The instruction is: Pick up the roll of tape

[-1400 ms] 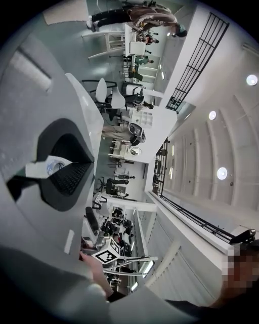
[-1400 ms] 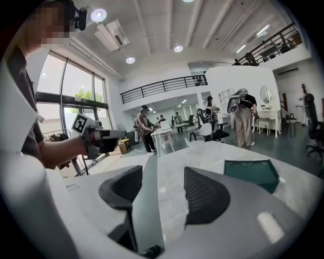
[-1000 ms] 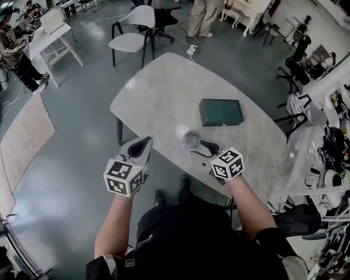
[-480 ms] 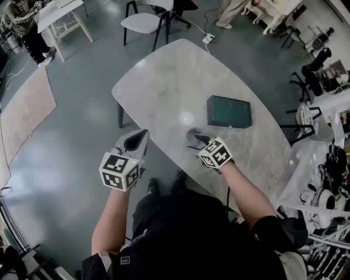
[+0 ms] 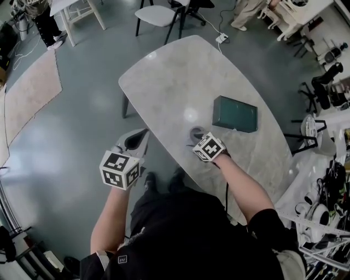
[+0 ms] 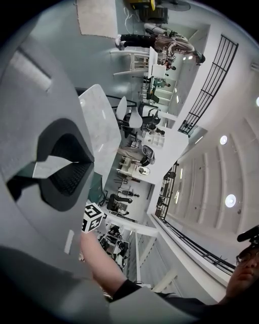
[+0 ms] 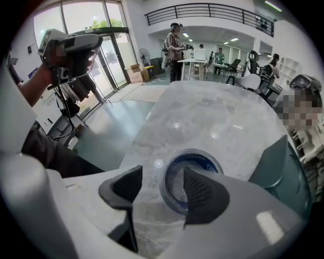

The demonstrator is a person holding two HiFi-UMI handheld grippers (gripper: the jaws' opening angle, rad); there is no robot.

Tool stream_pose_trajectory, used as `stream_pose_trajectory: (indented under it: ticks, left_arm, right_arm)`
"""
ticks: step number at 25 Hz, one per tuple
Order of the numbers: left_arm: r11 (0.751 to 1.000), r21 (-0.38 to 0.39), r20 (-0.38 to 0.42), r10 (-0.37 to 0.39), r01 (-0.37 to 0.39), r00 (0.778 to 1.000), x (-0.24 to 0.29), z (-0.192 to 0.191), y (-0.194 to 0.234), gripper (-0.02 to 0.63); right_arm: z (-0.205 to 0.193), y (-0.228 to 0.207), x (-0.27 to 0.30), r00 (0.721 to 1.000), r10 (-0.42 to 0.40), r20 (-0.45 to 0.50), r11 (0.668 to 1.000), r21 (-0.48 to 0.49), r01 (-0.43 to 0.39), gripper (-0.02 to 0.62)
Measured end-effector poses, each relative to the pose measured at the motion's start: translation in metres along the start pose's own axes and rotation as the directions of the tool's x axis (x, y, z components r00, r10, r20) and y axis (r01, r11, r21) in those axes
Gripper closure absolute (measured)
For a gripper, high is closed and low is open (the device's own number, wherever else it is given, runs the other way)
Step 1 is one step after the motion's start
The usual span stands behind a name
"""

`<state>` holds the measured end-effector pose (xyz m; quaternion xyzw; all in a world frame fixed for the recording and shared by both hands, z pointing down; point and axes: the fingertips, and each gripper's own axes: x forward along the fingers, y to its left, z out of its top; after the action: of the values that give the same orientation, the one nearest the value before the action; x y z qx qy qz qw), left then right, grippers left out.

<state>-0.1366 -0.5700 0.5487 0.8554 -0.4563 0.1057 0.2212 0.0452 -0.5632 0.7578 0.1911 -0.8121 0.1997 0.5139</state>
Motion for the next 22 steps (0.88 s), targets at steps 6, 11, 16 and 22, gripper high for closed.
stream_pose_trajectory:
  ticks: [6, 11, 16, 22]
  left_arm:
    - [1.000, -0.018, -0.010, 0.025, -0.025, 1.000, -0.012, -0.009, 0.010, 0.595]
    - [0.999, -0.022, -0.001, 0.034, -0.034, 0.999, -0.027, -0.010, 0.015, 0.595]
    - [0.999, -0.022, 0.003, 0.026, -0.026, 1.000, -0.049, -0.012, 0.026, 0.595]
    - [1.000, -0.013, 0.011, -0.012, 0.013, 1.000, -0.079, -0.012, 0.037, 0.595]
  right_arm:
    - [-0.012, -0.002, 0.021, 0.993, -0.037, -0.111, 0.995, -0.094, 0.026, 0.395]
    - [-0.013, 0.000, 0.024, 0.981, -0.127, -0.144, 0.974, -0.208, 0.095, 0.496]
    - [-0.003, 0.013, 0.021, 0.981, -0.149, -0.126, 0.978, -0.164, 0.127, 0.541]
    - [0.016, 0.033, -0.003, 0.982, -0.185, -0.031, 0.982, 0.024, 0.185, 0.541]
